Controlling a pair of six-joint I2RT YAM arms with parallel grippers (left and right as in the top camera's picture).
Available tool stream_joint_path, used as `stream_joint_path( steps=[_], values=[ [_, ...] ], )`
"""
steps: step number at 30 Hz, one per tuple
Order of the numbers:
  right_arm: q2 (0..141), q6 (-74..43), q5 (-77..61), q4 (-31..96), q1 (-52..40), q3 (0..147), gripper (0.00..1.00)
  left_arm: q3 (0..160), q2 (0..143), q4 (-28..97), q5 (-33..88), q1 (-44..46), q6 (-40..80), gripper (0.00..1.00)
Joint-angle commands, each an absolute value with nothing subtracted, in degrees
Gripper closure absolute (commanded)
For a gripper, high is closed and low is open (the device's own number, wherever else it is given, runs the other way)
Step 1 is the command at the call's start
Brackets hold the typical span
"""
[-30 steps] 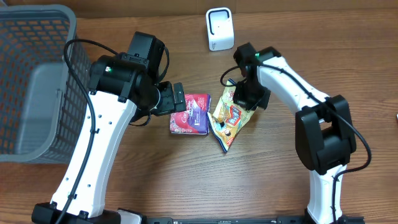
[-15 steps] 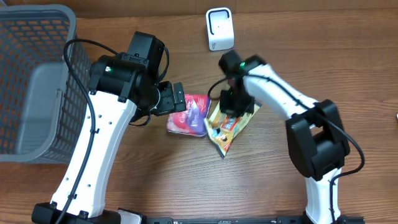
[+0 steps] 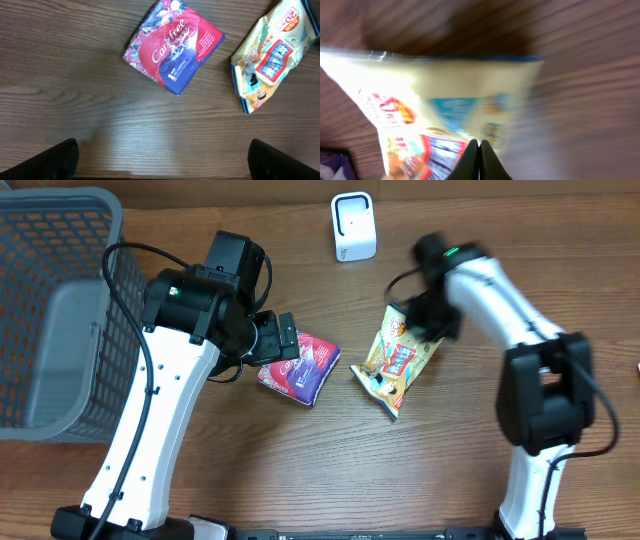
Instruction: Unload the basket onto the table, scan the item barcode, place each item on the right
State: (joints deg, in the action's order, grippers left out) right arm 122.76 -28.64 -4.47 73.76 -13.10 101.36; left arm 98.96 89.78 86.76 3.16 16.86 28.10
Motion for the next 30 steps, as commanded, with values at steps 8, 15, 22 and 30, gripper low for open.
stream_joint_path(
  steps=[8, 15, 22, 30],
  values=[
    [122.4, -15.0, -18.0, 91.4, -12.2, 113.8, 0.96, 99.7, 89.1, 86.7, 2.7, 16.9, 27.2, 0.00],
    [122.4, -18.7, -15.3, 87.0, -23.7, 104.2, 0.96, 99.7, 89.1, 86.7, 2.7, 16.9, 27.2, 0.00],
    [122.5, -25.5, -11.6, 72.1, -26.9, 89.1, 0.96, 99.7, 89.1, 86.7, 2.7, 16.9, 27.2, 0.00],
    [122.1, -23.8, -11.2, 75.4, -24.1, 93.1, 0.96, 99.7, 89.1, 86.7, 2.7, 16.9, 27.2, 0.00]
  ],
)
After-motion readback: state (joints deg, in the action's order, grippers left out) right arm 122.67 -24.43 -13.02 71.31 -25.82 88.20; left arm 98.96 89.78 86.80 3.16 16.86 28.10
